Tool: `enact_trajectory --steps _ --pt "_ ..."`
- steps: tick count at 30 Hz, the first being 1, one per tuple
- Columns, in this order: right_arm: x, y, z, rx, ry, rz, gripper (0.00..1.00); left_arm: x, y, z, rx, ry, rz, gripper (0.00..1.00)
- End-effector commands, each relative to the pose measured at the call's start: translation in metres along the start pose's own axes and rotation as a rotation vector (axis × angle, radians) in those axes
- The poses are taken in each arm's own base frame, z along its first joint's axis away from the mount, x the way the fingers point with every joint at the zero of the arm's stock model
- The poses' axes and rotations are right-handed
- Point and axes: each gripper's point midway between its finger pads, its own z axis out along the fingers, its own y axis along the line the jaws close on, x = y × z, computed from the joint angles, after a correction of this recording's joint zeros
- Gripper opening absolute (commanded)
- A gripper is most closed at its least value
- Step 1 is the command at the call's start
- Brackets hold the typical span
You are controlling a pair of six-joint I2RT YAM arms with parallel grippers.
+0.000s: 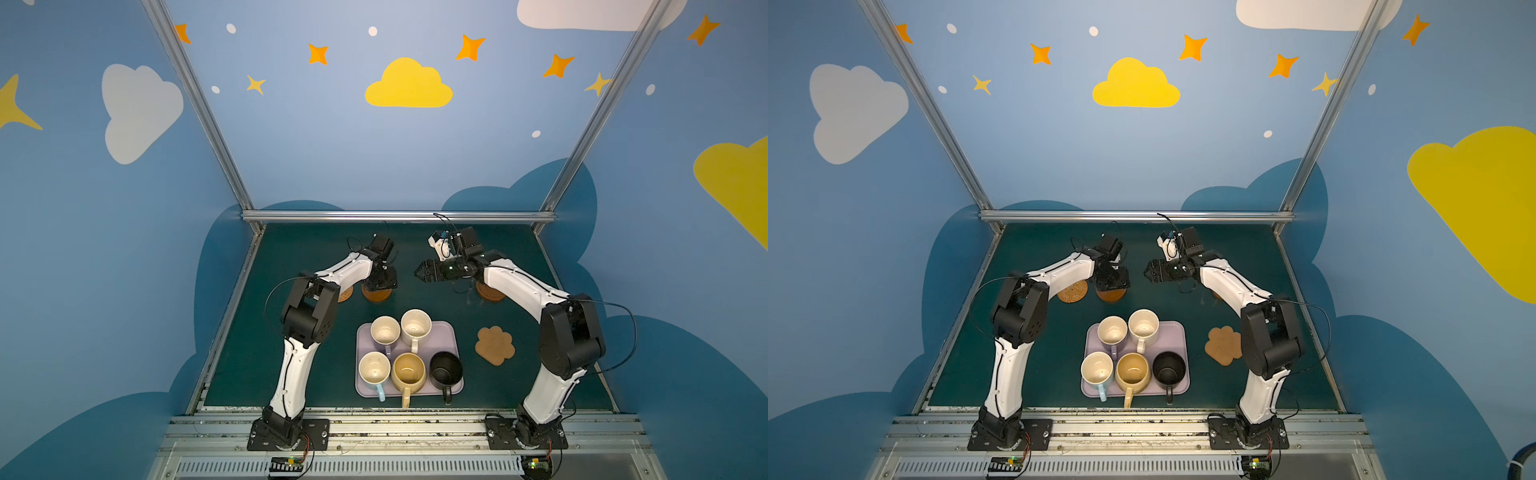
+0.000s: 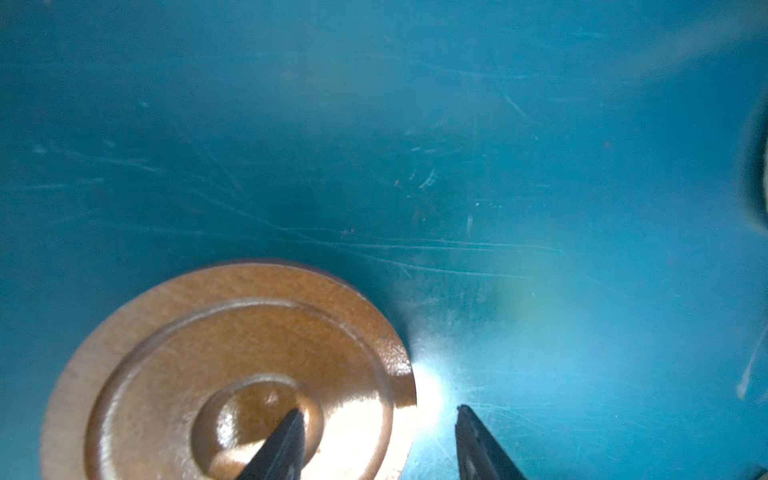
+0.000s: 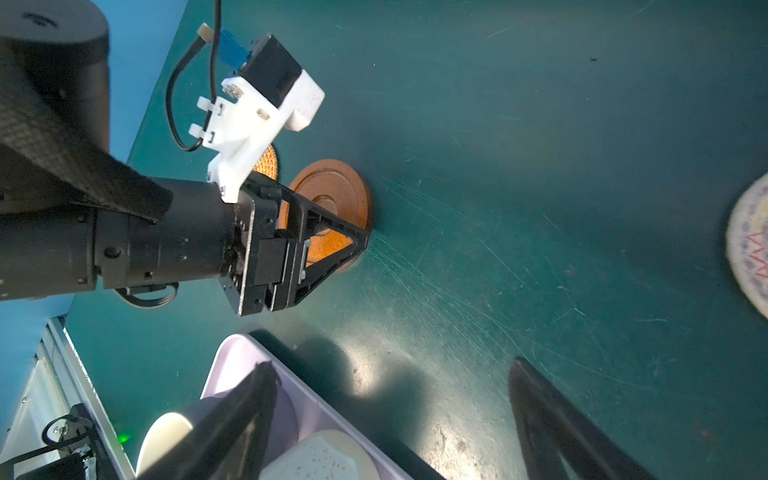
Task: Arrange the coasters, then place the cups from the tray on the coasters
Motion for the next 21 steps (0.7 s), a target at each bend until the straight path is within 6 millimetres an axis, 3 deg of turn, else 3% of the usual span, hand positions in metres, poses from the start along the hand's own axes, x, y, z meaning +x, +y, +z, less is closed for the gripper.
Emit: enact_trajectory --steps 1,11,17,21 --pt "-0.002 -0.001 0.000 -0.005 -0.002 0.004 0.87 -0.003 -0.003 -0.005 -0.007 -0.004 0.018 0.66" --pt "-0.012 -0.007 -0.011 0.033 -0.032 -0.007 0.88 -0.024 -0.010 -0.042 0.005 -0.079 0.020 0.86" --pt "-0.031 -0.017 -0.034 0.113 -0.116 -0.041 0.90 -0.036 -0.023 -0.092 0.082 -0.160 0.014 0.99" --pt "-0.042 -0.034 -0.056 0.232 -0.188 -0.048 0.90 -0.040 -0.028 -0.128 0.129 -0.218 0.014 1.00"
